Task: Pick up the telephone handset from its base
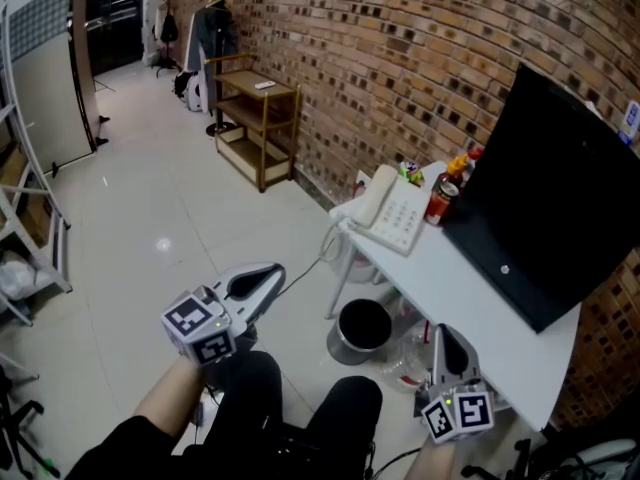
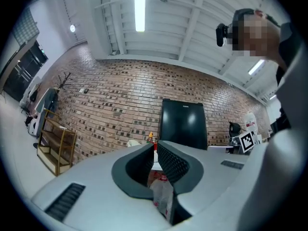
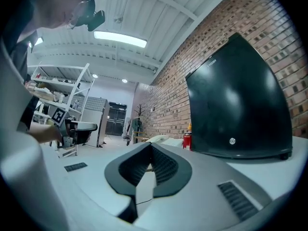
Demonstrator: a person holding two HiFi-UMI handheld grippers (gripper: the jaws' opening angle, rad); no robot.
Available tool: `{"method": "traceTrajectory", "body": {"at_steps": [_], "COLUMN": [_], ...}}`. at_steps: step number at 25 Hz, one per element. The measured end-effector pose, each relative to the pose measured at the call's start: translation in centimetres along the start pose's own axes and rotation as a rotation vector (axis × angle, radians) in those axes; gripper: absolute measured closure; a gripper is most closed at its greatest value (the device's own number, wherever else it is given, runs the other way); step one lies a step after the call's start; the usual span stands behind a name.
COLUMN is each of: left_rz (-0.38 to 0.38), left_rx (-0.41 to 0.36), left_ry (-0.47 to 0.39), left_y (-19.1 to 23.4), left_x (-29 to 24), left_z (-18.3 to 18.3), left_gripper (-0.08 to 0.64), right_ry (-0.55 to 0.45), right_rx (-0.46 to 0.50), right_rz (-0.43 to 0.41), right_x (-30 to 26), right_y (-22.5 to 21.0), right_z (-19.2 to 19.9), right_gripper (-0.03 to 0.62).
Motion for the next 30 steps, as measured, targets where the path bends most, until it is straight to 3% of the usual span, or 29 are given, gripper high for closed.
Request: {"method": "traceTrajectory", "body": {"at_steps": [7,14,27,30], "left_rz": [0.028,0.035,-0.007,-0.036], "left_rx": [-0.007,-0.037,-0.059,-0.095], "left_ry": [-0.028,0.011,0.08,0.106], "left_y": [1.8,3.3,5.4,5.9], "left_x": [-4.9,-10.3,-20.6,-22.4], "left_z": [-1.0,-0.9,-0.9,-0.9], "left_gripper": [0.534,0.535,0.535,0.534], "right_ry": [-0.012,-0.019,0.005,0.003], "right_rx": [0.02,0.035,0.105,0.105], "right_rz": [0.021,0.017,-0.027,-0.017], "right_x": [-3.1,-6.3,-11.2,-12.1], "right_y": [-3.0,-5.8,-9.4,-10.1], "right_z": [-0.8,-1.5,-3.8,-4.0], "right_gripper": [0.583,0.583,0.583,0.583]}}
Point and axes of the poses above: the fingertips, and each gripper's own axes: x backward along the fingers, y to its left, z out of its underside, the point moved 2 cm from there along x, backward along the fingers, and after that the axes turned 5 degrees about -z, right-handed, at the moved point
